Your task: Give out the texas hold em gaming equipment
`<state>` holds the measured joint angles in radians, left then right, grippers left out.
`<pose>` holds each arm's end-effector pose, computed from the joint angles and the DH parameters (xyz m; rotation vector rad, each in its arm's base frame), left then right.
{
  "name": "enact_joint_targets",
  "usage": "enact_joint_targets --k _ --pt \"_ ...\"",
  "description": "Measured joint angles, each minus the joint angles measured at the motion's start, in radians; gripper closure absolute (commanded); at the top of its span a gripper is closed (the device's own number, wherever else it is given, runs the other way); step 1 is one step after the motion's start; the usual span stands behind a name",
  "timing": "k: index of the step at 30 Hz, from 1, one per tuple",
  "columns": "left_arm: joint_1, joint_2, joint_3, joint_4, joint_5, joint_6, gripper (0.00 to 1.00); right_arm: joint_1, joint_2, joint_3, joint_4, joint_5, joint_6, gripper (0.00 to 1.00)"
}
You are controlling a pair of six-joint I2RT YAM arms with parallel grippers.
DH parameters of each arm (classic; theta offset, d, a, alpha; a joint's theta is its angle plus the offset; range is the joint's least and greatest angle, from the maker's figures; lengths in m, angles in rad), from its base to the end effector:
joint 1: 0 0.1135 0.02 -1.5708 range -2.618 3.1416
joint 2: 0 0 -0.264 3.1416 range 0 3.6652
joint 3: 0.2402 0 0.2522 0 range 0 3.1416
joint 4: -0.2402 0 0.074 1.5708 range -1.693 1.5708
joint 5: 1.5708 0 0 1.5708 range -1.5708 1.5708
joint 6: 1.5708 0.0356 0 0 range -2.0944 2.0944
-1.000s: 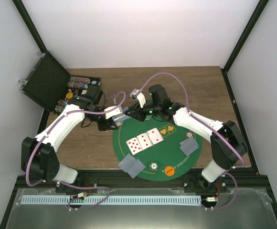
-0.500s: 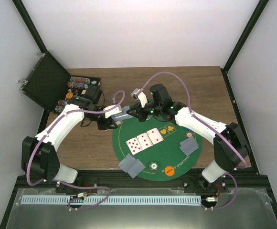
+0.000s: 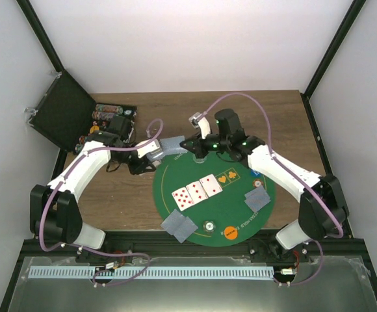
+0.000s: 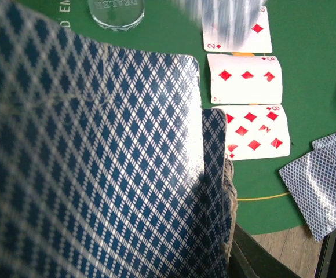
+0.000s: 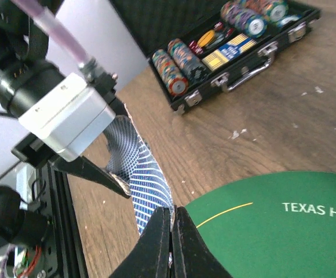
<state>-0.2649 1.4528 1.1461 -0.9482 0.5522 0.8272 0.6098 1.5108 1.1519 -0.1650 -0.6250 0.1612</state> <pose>0.2586 -0.0895 0.2598 1.4660 2.1840 -0.5992 0.2698 0.2139 0.2957 -0.8668 2.0018 1.1074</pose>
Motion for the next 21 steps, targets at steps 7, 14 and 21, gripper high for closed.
enact_joint_targets --k 7,14,21 --pt "0.023 0.002 -0.004 0.036 -0.008 -0.029 0.7 -0.083 -0.132 -0.061 -0.005 0.097 0.145 0.99" --pt "0.023 0.001 -0.008 0.049 -0.012 -0.044 0.7 -0.191 -0.311 -0.307 -0.037 0.245 0.283 0.99" --pt "0.023 0.0 -0.018 0.05 -0.012 -0.048 0.7 -0.274 -0.365 -0.425 -0.072 0.288 0.357 0.99"
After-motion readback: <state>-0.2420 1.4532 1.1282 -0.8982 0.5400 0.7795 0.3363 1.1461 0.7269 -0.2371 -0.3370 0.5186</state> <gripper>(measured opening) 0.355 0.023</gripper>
